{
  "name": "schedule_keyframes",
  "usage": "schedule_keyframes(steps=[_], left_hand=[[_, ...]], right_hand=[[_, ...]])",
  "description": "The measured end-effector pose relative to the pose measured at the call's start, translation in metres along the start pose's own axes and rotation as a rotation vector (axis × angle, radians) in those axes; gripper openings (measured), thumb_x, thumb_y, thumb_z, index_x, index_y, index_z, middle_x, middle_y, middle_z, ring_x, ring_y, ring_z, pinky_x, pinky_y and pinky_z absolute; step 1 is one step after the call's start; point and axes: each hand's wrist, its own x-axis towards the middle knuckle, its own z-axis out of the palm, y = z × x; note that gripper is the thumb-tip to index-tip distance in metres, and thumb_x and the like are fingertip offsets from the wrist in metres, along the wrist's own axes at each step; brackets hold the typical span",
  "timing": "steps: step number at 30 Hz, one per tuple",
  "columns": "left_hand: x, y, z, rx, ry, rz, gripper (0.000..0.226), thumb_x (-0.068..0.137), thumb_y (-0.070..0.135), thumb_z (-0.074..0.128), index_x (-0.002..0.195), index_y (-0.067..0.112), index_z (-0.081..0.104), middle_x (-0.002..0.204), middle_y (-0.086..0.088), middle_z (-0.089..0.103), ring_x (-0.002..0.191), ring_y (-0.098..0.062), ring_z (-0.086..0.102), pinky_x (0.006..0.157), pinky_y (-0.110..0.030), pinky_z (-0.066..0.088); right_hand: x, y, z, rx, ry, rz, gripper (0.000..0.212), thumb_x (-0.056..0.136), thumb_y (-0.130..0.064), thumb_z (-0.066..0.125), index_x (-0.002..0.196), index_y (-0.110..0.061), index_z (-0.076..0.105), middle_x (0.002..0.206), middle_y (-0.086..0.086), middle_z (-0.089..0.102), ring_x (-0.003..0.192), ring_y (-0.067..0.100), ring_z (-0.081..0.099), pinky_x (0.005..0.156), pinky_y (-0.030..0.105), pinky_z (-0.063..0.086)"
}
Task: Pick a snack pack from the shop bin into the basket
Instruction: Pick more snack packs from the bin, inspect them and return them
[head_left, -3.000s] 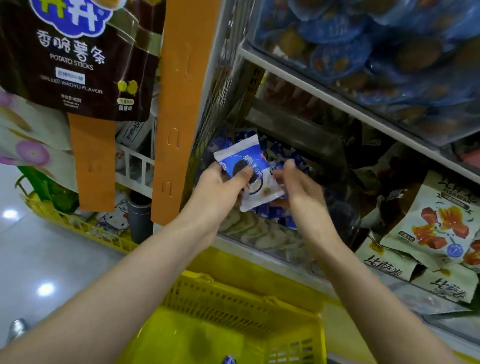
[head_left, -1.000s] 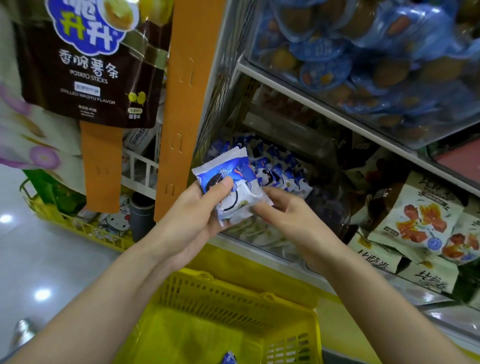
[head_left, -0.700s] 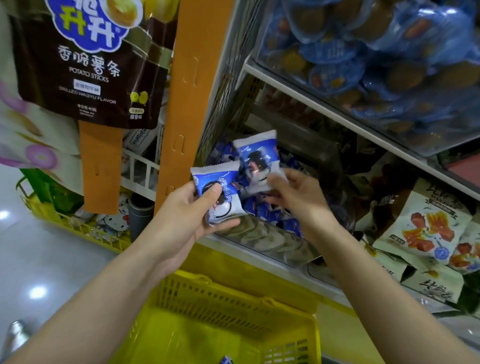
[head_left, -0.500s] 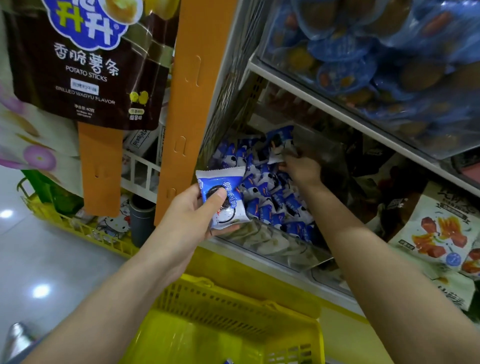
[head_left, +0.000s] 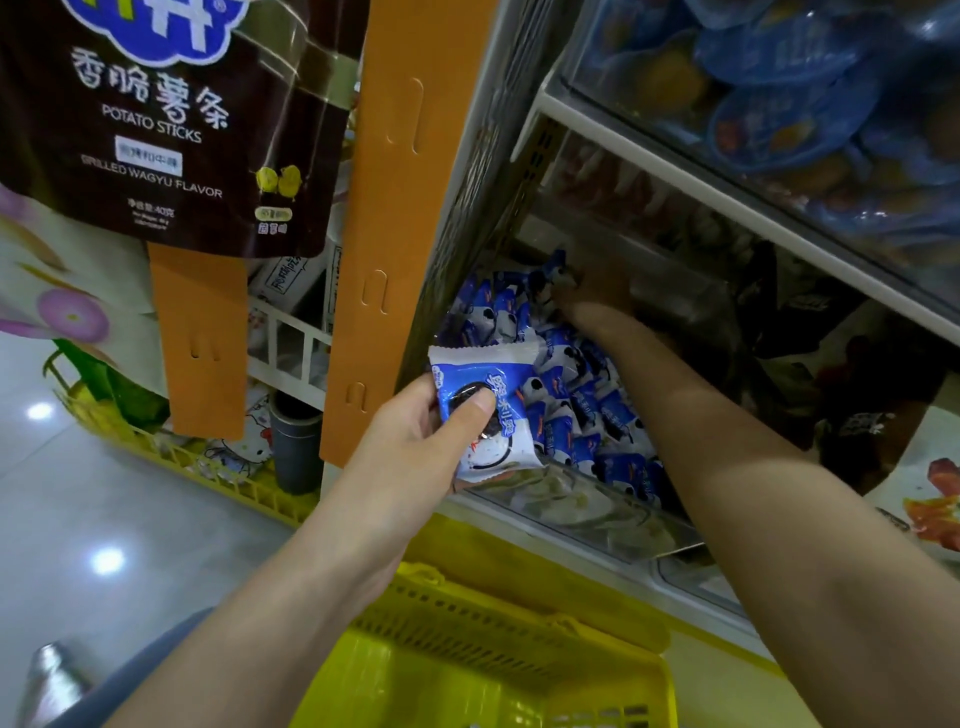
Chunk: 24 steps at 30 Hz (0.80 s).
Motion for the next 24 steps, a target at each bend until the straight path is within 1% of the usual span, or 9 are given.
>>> schedule_keyframes(steps=[2,4,7,9,12,15,17,19,24], left_hand=[[0.0,0.0,0.0,0.002,-0.003,0.003,0.02,0.091,0.022,0.049,0.108,0.027,0.059,0.094,0.009,0.073,0.082,-0.002,0.068,0.055,-0.008,0.046],[0.001,-0.001,-0.001,0.007,-0.009,0.004,0.021,0.091,0.023,0.049,0.108,0.028,0.059,0.097,0.01,0.072,0.088,-0.003,0.067,0.059,-0.008,0.048],[0.0,-0.001,-0.002,0.007,-0.01,0.007,0.019,0.091,0.023,0.049,0.107,0.031,0.058,0.096,0.01,0.072,0.088,-0.003,0.067,0.057,-0.008,0.047],[0.001,-0.001,-0.003,0.005,-0.011,0.0,0.02,0.092,0.022,0.05,0.109,0.03,0.058,0.096,0.009,0.072,0.086,-0.002,0.068,0.058,-0.009,0.048],[0.001,-0.001,-0.003,0.008,-0.014,-0.018,0.021,0.092,0.023,0.05,0.11,0.029,0.057,0.097,0.009,0.072,0.088,-0.003,0.068,0.063,-0.011,0.052],[0.001,-0.001,-0.003,0.009,-0.007,-0.015,0.022,0.091,0.023,0.05,0.112,0.028,0.058,0.096,0.008,0.072,0.084,-0.001,0.068,0.055,-0.007,0.046],[0.0,-0.001,-0.003,0.014,0.0,-0.013,0.023,0.092,0.023,0.05,0.112,0.028,0.058,0.094,0.009,0.072,0.082,0.001,0.067,0.053,-0.006,0.045],[0.001,-0.001,-0.004,0.021,0.005,-0.012,0.022,0.092,0.023,0.05,0.111,0.029,0.058,0.092,0.01,0.072,0.081,0.002,0.067,0.054,-0.006,0.045],[0.0,0.0,-0.004,0.023,0.003,-0.006,0.02,0.092,0.024,0.05,0.11,0.029,0.058,0.081,0.016,0.072,0.072,0.005,0.066,0.051,-0.005,0.043]], right_hand=[[0.003,0.001,-0.002,-0.059,-0.057,-0.006,0.042,0.09,-0.019,0.057,0.128,-0.005,0.048,0.129,0.016,0.051,0.114,0.03,0.053,0.088,0.031,0.043],[0.008,0.005,-0.007,-0.119,-0.159,0.007,0.041,0.088,-0.016,0.06,0.126,-0.006,0.049,0.125,0.016,0.054,0.109,0.03,0.055,0.085,0.032,0.046],[0.009,0.008,-0.013,-0.131,-0.284,0.089,0.037,0.089,-0.015,0.057,0.124,-0.008,0.049,0.12,0.017,0.056,0.102,0.031,0.059,0.087,0.043,0.052],[0.011,0.007,-0.012,-0.149,-0.286,0.062,0.038,0.088,-0.014,0.059,0.124,-0.008,0.048,0.121,0.017,0.055,0.104,0.031,0.058,0.091,0.043,0.05],[0.008,0.005,-0.006,-0.069,-0.258,-0.041,0.046,0.088,-0.021,0.061,0.13,-0.01,0.044,0.128,0.014,0.051,0.108,0.027,0.054,0.091,0.036,0.047],[0.007,0.01,0.001,0.048,-0.153,-0.016,0.051,0.092,-0.031,0.055,0.135,-0.009,0.041,0.138,0.013,0.045,0.119,0.029,0.049,0.098,0.038,0.044],[0.008,0.011,0.001,0.043,-0.092,-0.012,0.047,0.092,-0.028,0.055,0.132,-0.007,0.045,0.135,0.015,0.048,0.116,0.029,0.051,0.095,0.038,0.047],[0.01,0.007,0.002,-0.02,-0.089,-0.019,0.042,0.091,-0.026,0.057,0.127,-0.006,0.05,0.128,0.015,0.053,0.11,0.028,0.055,0.086,0.033,0.048],[0.009,0.0,0.014,-0.146,-0.211,0.0,0.031,0.09,-0.023,0.058,0.111,-0.001,0.059,0.114,0.015,0.058,0.097,0.024,0.056,0.072,0.026,0.041]])
